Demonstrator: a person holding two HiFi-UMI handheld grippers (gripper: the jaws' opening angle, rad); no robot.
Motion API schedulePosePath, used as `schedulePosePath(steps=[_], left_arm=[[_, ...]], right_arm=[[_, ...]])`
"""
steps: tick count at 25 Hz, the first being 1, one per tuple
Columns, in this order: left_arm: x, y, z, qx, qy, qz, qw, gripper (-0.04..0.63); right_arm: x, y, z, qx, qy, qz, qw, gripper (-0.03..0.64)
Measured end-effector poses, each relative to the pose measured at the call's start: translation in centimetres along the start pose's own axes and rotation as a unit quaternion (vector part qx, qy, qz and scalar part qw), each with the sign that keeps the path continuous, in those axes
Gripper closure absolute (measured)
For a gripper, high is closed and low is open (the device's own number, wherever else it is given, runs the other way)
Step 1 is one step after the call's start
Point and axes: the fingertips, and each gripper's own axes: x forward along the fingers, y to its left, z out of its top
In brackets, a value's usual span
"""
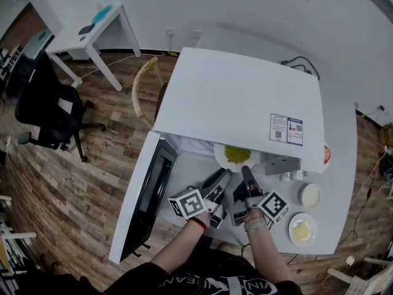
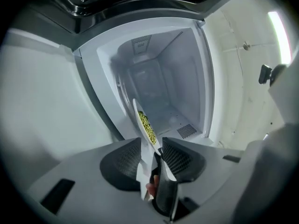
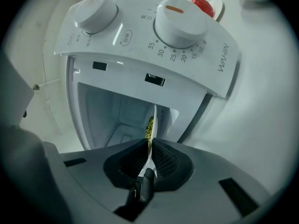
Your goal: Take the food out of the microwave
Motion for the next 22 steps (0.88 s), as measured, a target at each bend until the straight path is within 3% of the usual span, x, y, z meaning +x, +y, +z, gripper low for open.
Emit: schedulePosePath(steps=[18,22], left_arm=[[0.2,0.9,-1.0,-0.049,-0.007,0.005,0.9988,0.506],[0.1,1.1,-1.1,-0.075,-0.012,0.003,0.9971,0.520]], right_arm=[[-1.9,-0.2,-2.8,0.007,0.045,0.000,0.999,0.569],[-1.9,-0.5,-3.0,-0.002,0.063,-0.001,0.998,0.568]])
